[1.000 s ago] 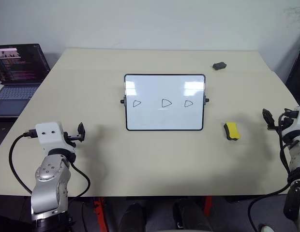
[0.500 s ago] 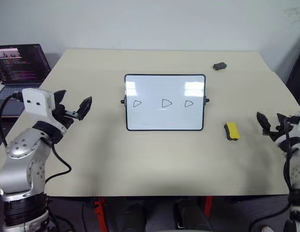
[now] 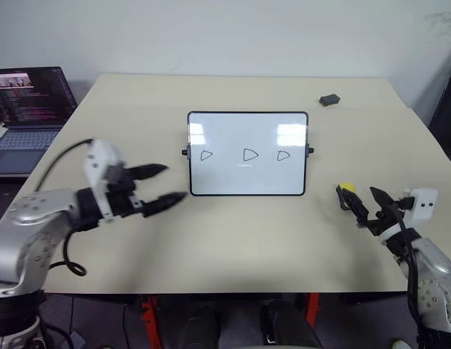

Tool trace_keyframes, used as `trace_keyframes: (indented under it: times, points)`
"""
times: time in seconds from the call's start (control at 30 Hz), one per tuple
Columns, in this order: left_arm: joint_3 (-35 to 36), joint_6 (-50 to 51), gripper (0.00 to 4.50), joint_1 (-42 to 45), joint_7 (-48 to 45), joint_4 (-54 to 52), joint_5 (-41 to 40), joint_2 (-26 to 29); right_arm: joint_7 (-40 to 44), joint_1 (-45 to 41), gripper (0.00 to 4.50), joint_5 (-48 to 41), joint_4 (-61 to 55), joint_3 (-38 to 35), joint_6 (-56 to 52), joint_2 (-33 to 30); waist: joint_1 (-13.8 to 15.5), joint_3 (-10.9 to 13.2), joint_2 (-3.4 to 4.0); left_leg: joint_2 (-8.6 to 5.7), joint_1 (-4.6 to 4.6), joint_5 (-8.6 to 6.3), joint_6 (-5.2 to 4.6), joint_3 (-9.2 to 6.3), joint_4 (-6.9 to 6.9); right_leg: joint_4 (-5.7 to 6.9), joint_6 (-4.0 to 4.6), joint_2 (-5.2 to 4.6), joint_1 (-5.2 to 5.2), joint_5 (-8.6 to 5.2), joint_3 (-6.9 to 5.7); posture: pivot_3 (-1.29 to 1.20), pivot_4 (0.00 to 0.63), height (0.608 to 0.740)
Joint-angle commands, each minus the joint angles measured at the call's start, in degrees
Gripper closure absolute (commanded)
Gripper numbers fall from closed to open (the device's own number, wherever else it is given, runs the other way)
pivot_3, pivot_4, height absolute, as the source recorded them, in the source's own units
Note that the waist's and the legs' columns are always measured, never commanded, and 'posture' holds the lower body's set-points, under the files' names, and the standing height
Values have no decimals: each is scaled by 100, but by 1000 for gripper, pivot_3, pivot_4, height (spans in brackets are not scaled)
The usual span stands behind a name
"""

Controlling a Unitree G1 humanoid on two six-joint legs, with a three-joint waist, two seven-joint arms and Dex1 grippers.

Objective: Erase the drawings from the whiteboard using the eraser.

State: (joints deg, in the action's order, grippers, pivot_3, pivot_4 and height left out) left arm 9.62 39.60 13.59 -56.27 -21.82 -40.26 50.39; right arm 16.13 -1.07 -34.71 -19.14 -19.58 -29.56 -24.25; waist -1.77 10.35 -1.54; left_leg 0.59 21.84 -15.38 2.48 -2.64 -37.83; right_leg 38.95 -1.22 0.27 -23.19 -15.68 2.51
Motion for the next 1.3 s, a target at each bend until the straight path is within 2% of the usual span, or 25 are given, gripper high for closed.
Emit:
trace_keyframes:
  times: [0.03,0.17,0.27,0.5,0.77,1.3]
  points:
    - [-460,-129,0,297,-417,-53,70,10,-480,-248,14,-82,-491,30,-617,-65,0,0,0,0,2,0,0,0,1,-1,1,6,0,0,1,0,150,740]
    - [-797,-198,0,670,-514,93,154,-208,-962,-611,14,162,-521,230,-1199,-96,-1,0,0,7,5,-3,-5,-4,3,-1,25,13,-4,6,-1,0,150,740]
    - [-960,-229,0,815,-609,126,210,-296,-1479,-866,14,176,-417,61,-1597,116,-8,0,0,6,6,-4,-5,-2,2,-1,25,14,-5,6,2,0,150,740]
    - [-1408,-665,0,1240,-846,536,690,-530,-1562,-991,14,808,-23,257,-1512,8,2,0,0,2,10,-7,-11,9,2,-4,26,14,-6,6,-1,0,150,740]
    - [-1701,-969,0,1682,-1082,922,1034,-772,-1410,-1174,14,1049,459,295,-1451,165,-14,0,0,5,10,-9,-15,25,3,-4,27,16,-7,5,1,0,150,740]
    - [-1689,-1261,0,1490,-1252,1276,1509,-732,-1131,-1549,14,1372,1200,362,-1289,244,-11,0,0,7,10,-13,-21,26,2,-3,29,17,-8,6,1,0,150,740]
